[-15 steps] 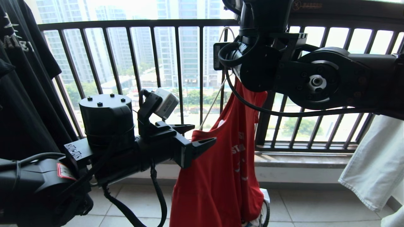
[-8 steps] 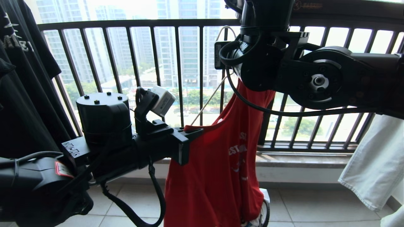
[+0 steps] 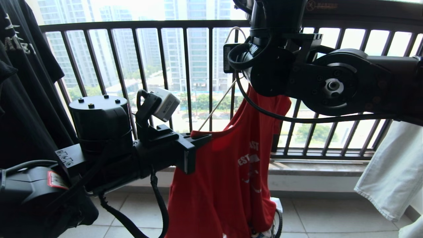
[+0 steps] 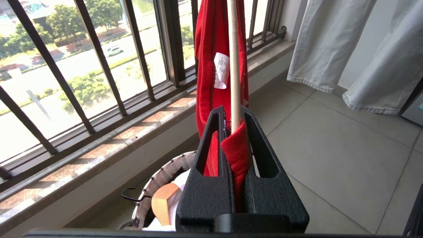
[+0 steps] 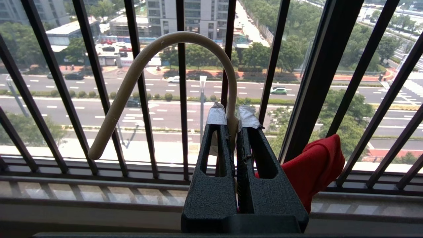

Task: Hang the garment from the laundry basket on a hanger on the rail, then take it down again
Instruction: Hang the clothes on the clothes rack

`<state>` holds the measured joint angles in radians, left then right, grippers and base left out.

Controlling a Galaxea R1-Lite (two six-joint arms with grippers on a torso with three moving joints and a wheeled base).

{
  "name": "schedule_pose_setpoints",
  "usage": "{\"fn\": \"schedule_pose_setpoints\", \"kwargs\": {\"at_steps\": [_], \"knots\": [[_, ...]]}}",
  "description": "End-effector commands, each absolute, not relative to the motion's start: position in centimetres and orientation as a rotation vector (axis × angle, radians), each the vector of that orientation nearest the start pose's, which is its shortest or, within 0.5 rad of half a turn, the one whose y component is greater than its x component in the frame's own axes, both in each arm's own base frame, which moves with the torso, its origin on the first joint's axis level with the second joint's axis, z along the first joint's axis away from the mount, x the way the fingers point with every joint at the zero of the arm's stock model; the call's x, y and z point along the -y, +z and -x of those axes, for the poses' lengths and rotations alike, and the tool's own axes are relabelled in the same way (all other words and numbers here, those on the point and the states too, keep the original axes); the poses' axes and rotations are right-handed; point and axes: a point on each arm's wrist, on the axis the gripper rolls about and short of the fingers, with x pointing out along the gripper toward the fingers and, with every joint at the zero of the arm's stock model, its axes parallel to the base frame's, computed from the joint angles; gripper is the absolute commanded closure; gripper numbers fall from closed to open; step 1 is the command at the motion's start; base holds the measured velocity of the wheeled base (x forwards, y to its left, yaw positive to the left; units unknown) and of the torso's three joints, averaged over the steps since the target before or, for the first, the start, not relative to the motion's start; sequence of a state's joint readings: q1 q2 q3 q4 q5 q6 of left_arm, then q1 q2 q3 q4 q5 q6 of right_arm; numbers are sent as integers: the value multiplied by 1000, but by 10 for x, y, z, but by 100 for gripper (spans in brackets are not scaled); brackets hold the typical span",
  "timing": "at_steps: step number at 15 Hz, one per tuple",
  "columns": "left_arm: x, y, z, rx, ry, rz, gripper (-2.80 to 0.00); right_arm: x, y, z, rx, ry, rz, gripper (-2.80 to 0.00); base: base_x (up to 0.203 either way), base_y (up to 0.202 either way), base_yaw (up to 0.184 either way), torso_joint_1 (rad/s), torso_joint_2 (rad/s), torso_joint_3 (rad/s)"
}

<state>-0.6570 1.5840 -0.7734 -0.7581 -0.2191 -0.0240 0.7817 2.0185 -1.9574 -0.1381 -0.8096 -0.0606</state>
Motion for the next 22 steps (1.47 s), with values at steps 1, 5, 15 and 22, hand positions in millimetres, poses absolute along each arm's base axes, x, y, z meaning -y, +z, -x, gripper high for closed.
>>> {"fn": "schedule_pose_setpoints", "kwargs": {"at_steps": [1, 5, 15, 22], "knots": [[174, 223, -218, -49, -877, 13, 0, -274, 341, -299, 50, -37, 9, 0, 0, 0, 0, 0, 0, 0], [175, 224, -219, -14, -877, 21, 0, -274, 341, -299, 51, -37, 7, -280, 0, 0, 0, 0, 0, 0], [173, 227, -219, -3, -868, 29, 0, -273, 339, -302, 47, -44, 12, -280, 0, 0, 0, 0, 0, 0], [170, 227, -218, 1, -865, 24, 0, -271, 341, -302, 49, -48, 10, 0, 0, 0, 0, 0, 0, 0]]}}
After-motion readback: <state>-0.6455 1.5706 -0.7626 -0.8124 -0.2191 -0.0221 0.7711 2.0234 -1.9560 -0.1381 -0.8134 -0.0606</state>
